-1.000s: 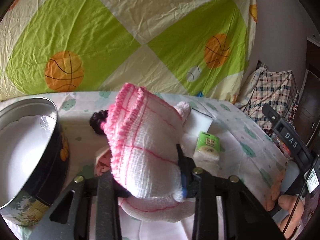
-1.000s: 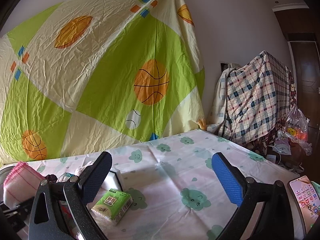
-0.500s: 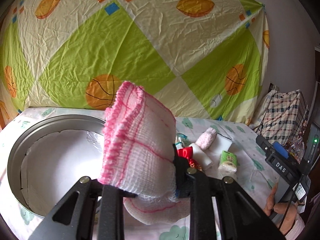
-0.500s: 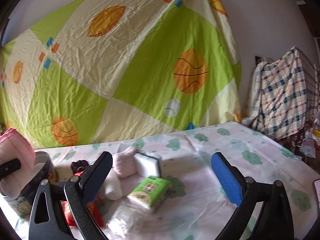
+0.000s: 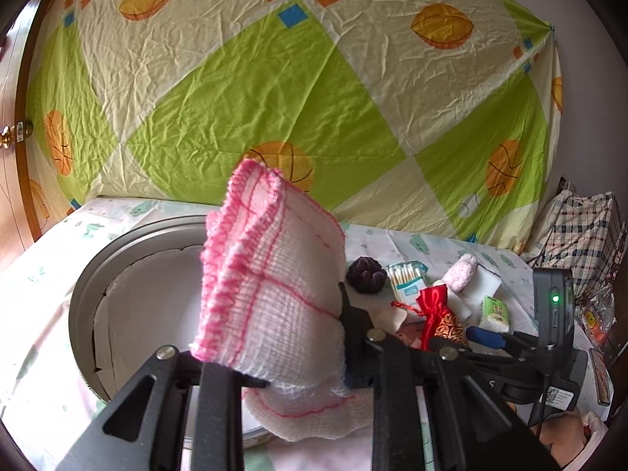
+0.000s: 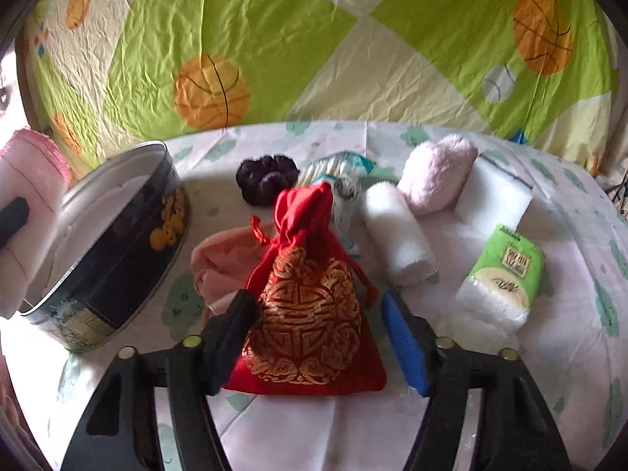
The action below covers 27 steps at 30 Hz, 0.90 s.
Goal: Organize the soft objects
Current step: 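Carry the towel over the tin with the left gripper while the right gripper grasps the red pouch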
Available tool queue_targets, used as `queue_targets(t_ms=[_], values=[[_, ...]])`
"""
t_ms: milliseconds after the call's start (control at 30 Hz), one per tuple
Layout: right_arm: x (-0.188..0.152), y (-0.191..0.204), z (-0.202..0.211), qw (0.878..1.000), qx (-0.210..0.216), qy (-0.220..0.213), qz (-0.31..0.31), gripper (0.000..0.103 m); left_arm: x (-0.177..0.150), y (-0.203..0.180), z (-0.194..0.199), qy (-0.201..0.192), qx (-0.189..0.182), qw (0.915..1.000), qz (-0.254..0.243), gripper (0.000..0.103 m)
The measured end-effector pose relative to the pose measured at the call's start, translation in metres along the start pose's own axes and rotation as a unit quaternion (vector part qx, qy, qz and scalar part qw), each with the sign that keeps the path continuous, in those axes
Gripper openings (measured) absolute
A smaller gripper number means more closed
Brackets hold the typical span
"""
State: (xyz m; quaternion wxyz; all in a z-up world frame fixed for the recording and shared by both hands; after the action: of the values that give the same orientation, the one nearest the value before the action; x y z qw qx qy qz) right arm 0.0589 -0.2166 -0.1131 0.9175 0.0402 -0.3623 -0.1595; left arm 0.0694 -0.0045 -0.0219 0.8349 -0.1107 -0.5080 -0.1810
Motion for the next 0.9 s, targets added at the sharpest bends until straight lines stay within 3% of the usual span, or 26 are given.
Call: queue_targets(t_ms=[67, 100, 200, 467, 700, 900], values=[[-0.001, -0.003, -0.004, 1.000, 0.010, 0.014, -0.010, 0.050, -0.003, 0.008, 0.000, 0.004, 0.004, 1.0000, 0.005, 0.022], [-0.002, -0.003, -0.003, 1.000, 0.013, 0.011, -0.013, 0.035, -0.004, 0.012, -0.001, 0.005, 0.006, 0.9999, 0.007, 0.022], [-0.004, -0.005, 0.007, 1.000, 0.009, 0.001, -0.011, 0.024, -0.009, 0.020, -0.001, 0.007, 0.008, 0.9999, 0.012, 0.022], [0.016, 0.010, 0.072, 0.993, 0.035, -0.114, -0.018, 0.022, -0.010, 0.033, 0.001, 0.002, 0.012, 0.9997, 0.021, 0.022], [0.031, 0.077, 0.116, 0.973, 0.093, -0.210, 0.025, 0.022, -0.010, 0.054, 0.007, 0.000, 0.033, 0.9990, 0.032, 0.022], [0.040, 0.145, 0.111, 0.963, 0.128, -0.233, 0.045, 0.022, -0.013, 0.079, 0.008, 0.006, 0.065, 0.9973, 0.033, 0.022]])
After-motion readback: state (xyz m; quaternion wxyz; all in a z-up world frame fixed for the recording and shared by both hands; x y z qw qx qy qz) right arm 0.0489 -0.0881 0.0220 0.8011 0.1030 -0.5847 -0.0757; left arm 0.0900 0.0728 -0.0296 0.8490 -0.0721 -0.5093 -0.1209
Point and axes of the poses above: each gripper's, at about its wrist camera, not at the fingertips, and z roughly against the way its jaws point, y to its left, x to its top, the point moved 9 cm from there along -z, roughly the way its jaws point, and after that the axes turned 11 degrees about -z, right-handed, at the moved point
